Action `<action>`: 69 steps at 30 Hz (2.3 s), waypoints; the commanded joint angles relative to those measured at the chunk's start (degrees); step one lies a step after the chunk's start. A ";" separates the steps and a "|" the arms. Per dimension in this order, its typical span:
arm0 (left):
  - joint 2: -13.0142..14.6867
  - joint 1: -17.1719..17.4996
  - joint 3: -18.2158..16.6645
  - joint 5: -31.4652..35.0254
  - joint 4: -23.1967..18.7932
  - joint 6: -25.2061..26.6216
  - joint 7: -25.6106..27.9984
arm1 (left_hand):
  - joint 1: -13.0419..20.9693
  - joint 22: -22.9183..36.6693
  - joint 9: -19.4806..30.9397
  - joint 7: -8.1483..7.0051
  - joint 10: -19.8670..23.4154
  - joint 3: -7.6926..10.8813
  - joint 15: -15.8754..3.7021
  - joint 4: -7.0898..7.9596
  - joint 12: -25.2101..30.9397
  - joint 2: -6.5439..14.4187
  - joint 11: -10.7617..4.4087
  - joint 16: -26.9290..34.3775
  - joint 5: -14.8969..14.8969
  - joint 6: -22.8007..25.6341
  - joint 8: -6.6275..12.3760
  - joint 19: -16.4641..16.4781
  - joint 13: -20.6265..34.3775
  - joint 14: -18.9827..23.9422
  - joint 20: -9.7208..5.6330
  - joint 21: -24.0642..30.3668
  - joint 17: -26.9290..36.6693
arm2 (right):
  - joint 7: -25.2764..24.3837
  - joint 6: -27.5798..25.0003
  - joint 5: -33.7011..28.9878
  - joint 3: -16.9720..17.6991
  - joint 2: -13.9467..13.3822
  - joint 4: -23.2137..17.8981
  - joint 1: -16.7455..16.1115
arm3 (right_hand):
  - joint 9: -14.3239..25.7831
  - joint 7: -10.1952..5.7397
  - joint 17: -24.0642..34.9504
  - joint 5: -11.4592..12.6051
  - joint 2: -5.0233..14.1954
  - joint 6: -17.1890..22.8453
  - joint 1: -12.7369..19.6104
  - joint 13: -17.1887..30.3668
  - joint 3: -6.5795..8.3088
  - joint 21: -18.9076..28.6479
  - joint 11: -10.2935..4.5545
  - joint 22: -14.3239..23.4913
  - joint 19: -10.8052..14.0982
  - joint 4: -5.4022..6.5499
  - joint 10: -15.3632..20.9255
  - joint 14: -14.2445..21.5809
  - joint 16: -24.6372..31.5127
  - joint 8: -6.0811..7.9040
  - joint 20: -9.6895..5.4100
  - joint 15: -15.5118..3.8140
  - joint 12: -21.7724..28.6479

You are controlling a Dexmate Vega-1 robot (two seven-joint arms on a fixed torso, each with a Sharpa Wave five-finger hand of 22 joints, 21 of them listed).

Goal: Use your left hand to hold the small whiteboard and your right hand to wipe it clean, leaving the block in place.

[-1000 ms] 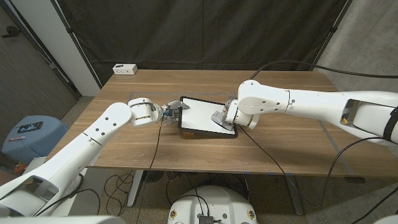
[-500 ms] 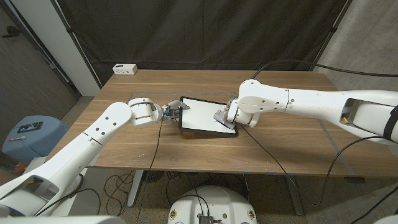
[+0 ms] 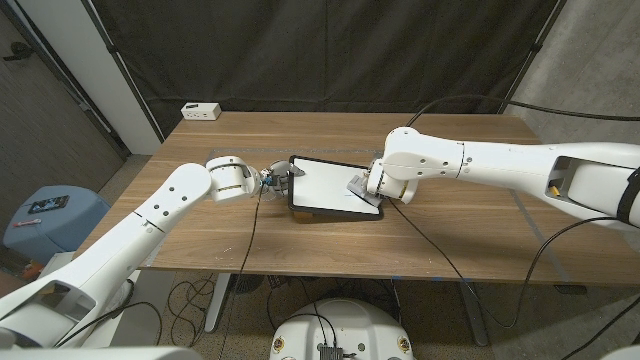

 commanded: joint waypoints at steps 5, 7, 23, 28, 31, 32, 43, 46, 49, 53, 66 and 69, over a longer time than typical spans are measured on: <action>-0.04 -0.10 -0.01 0.01 1.06 -0.25 -0.89 | -0.18 0.14 0.18 0.01 0.17 0.33 -0.76 0.28 -0.26 -0.18 0.04 -0.04 0.24 0.34 -0.10 -0.11 -0.02 0.27 0.24 0.19 0.08 | -2.80 -0.02 3.85 -1.59 0.21 2.37 1.58 | 0.56 1.95 0.25 0.38 2.97 8.95 3.07 1.16 1.53 -0.16 -2.60 0.15 0.53 1.39 8.08 0.70 -0.49 0.02 -5.98 -4.11 -0.28; -0.04 -0.19 0.03 0.01 1.17 -0.13 -0.86 | -0.20 0.13 0.18 0.05 0.21 0.34 -0.81 0.31 -0.25 -0.15 -0.15 -0.05 0.24 0.32 -0.11 -0.06 -0.02 0.23 0.28 0.21 0.09 | -3.04 -0.02 4.21 -1.65 0.28 2.75 1.63 | 0.59 1.91 0.33 0.38 2.95 9.01 3.09 1.20 1.54 -0.16 -2.48 0.15 0.51 1.38 8.12 0.76 -0.53 -0.01 -5.91 -4.11 -0.32; 0.09 -0.32 -0.19 -0.49 1.58 0.35 -0.98 | -0.19 0.13 0.18 -0.06 0.19 0.40 -0.84 0.25 -0.26 -0.14 -0.04 -0.06 0.26 0.37 -0.09 -0.15 -0.01 0.21 0.25 0.21 0.08 | -3.04 -0.02 4.79 -1.63 0.05 4.16 1.44 | 0.66 1.95 0.55 0.40 3.04 9.27 3.05 1.53 1.56 -0.14 -2.80 0.16 0.60 1.44 8.02 0.83 -1.02 -0.27 -5.97 -4.11 -0.63; -0.05 -0.41 -0.14 -0.47 1.92 0.32 -1.24 | -0.24 0.13 0.18 -0.07 0.21 0.39 -1.05 0.27 -0.25 -0.13 0.05 -0.07 0.25 0.44 -0.07 -0.20 -0.01 0.12 0.25 0.21 0.10 | -3.04 -0.02 4.77 -1.54 -0.23 4.40 1.35 | 0.74 1.94 0.68 0.43 2.98 9.38 3.06 1.54 1.54 -0.15 -2.82 0.17 0.56 1.41 8.00 0.94 -1.11 -0.33 -5.95 -4.11 -0.80; -0.11 -0.57 -0.08 -0.53 2.09 0.47 -1.13 | -0.27 0.13 0.18 0.02 0.28 0.38 -0.89 0.29 -0.23 -0.11 -0.20 -0.07 0.25 0.41 -0.08 -0.14 -0.01 0.10 0.23 0.24 0.11 | -3.04 -0.02 4.71 -1.43 -0.35 4.60 1.31 | 0.74 1.84 0.64 0.43 2.98 9.39 3.03 1.54 1.52 -0.17 -2.78 0.17 0.49 1.43 8.11 0.87 -1.27 -0.40 -5.93 -4.11 -0.84; -0.16 -0.67 -0.02 -0.51 2.17 0.52 -0.97 | -0.28 0.13 0.18 0.03 0.25 0.38 -0.88 0.30 -0.24 -0.11 -0.26 -0.06 0.24 0.40 -0.09 -0.13 -0.01 0.12 0.25 0.25 0.11 | -3.04 -0.02 4.70 -1.44 -0.34 4.71 1.34 | 0.74 1.89 0.68 0.44 2.97 9.36 3.02 1.58 1.51 -0.16 -2.77 0.17 0.54 1.43 8.03 0.93 -1.25 -0.43 -5.99 -4.12 -0.87; -0.95 -1.61 0.22 -0.39 3.45 0.77 -1.21 | -0.30 0.13 0.18 -0.10 0.20 0.40 -0.90 0.27 -0.26 -0.13 -0.45 -0.06 0.25 0.42 -0.09 -0.22 -0.01 0.11 0.28 0.24 0.09 | -3.04 -0.02 4.95 -1.43 0.11 5.37 1.65 | 0.79 1.86 0.80 0.43 2.93 9.55 2.95 1.76 1.46 -0.15 -2.76 0.18 0.49 1.44 8.12 1.03 -1.51 -0.59 -5.85 -4.12 -1.04; -1.12 -1.90 0.28 -0.48 3.78 1.01 -0.86 | -0.33 0.13 0.18 -0.25 0.22 0.39 -0.92 0.27 -0.25 -0.15 -0.43 -0.07 0.25 0.48 -0.07 -0.24 -0.01 0.09 0.27 0.24 0.09 | -2.93 -0.02 4.93 -1.37 0.30 5.27 1.71 | 0.84 1.86 0.88 0.42 2.92 9.56 2.95 1.69 1.45 -0.14 -2.72 0.18 0.49 1.43 8.26 1.10 -1.52 -0.63 -5.84 -4.11 -1.10; -1.31 -2.16 0.31 -0.43 4.23 1.10 -1.01 | -0.27 0.13 0.18 -0.30 0.27 0.43 -0.92 0.22 -0.23 -0.14 -0.27 -0.09 0.26 0.48 -0.07 -0.21 -0.01 0.06 0.26 0.25 0.08 | -1.51 -0.02 3.66 -1.06 0.45 4.99 1.58 | 0.86 1.82 0.96 0.41 2.91 9.53 2.94 1.76 1.44 -0.14 -2.77 0.18 0.49 1.44 8.26 1.17 -1.50 -0.67 -5.88 -4.11 -1.11; -1.62 -2.53 0.36 -0.34 4.78 1.25 -1.21 | -0.22 0.13 0.19 -0.33 0.41 0.47 -1.15 0.17 -0.19 -0.12 -0.27 -0.04 0.26 0.59 -0.03 -0.22 -0.01 0.18 0.23 0.26 0.07 | 0.46 -0.02 1.77 -0.43 0.47 4.40 1.37 | 0.89 1.93 0.90 0.40 2.93 9.56 2.93 1.88 1.43 -0.12 -2.75 0.19 0.54 1.44 8.24 1.10 -1.71 -0.74 -5.85 -4.12 -1.17; -2.46 -2.82 0.37 0.32 5.36 1.31 -1.40 | -0.10 0.13 0.19 -0.33 0.59 0.61 -1.28 0.12 -0.14 -0.03 -0.47 0.02 0.28 0.75 0.00 -0.10 -0.01 0.46 0.11 0.35 0.05 | 1.18 -0.02 0.50 0.97 -1.37 0.29 2.30 | 1.07 1.88 1.14 0.41 3.09 9.76 2.87 1.89 1.42 -0.12 -2.73 0.21 0.40 1.50 8.44 1.30 -1.85 -0.84 -5.87 -4.12 -1.41; -2.48 -2.54 0.24 0.33 4.97 1.24 -1.16 | -0.06 0.13 0.19 -0.23 0.59 0.65 -1.26 0.13 -0.15 0.05 -0.45 0.03 0.29 0.81 0.02 -0.03 -0.01 0.51 0.11 0.38 0.06 | 0.71 -0.02 0.80 0.94 -2.03 -0.80 2.73 | 1.07 1.94 1.23 0.41 3.09 9.73 2.85 2.14 1.40 -0.13 -2.74 0.21 0.34 1.49 8.33 1.34 -1.88 -0.95 -5.86 -4.11 -1.41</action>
